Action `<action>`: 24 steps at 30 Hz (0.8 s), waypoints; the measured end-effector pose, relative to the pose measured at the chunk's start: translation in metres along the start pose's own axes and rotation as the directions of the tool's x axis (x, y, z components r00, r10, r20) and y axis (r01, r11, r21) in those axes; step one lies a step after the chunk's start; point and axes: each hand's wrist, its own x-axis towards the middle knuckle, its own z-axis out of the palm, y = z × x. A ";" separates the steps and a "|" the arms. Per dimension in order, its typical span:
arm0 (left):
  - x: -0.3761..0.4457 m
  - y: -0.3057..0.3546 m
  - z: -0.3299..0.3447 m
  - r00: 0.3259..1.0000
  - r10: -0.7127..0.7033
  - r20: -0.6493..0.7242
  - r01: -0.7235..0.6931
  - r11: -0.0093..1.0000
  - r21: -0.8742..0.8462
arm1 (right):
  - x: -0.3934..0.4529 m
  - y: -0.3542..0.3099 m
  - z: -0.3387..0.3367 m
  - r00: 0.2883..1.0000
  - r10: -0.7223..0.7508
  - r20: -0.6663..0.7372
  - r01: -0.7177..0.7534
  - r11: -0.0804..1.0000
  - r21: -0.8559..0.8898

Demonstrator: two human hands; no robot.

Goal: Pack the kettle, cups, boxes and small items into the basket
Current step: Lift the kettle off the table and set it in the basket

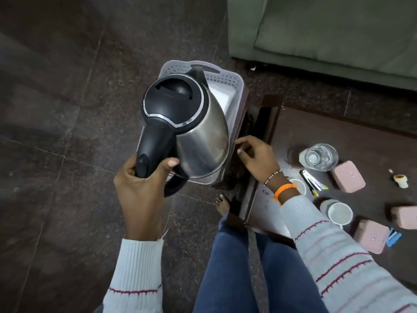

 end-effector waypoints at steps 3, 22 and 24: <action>0.029 -0.014 -0.013 0.999 0.011 -0.033 -0.008 0.997 0.072 | 0.009 -0.001 0.023 0.998 0.060 -0.001 -0.059 0.986 -0.158; 0.096 -0.111 -0.025 0.991 -0.135 -0.017 0.135 0.990 0.040 | 0.029 0.004 0.078 0.967 0.253 0.013 -0.246 0.950 -0.191; 0.091 -0.116 -0.027 0.988 -0.153 0.030 0.149 0.984 0.092 | 0.029 -0.001 0.081 0.962 0.270 -0.037 -0.272 0.944 -0.187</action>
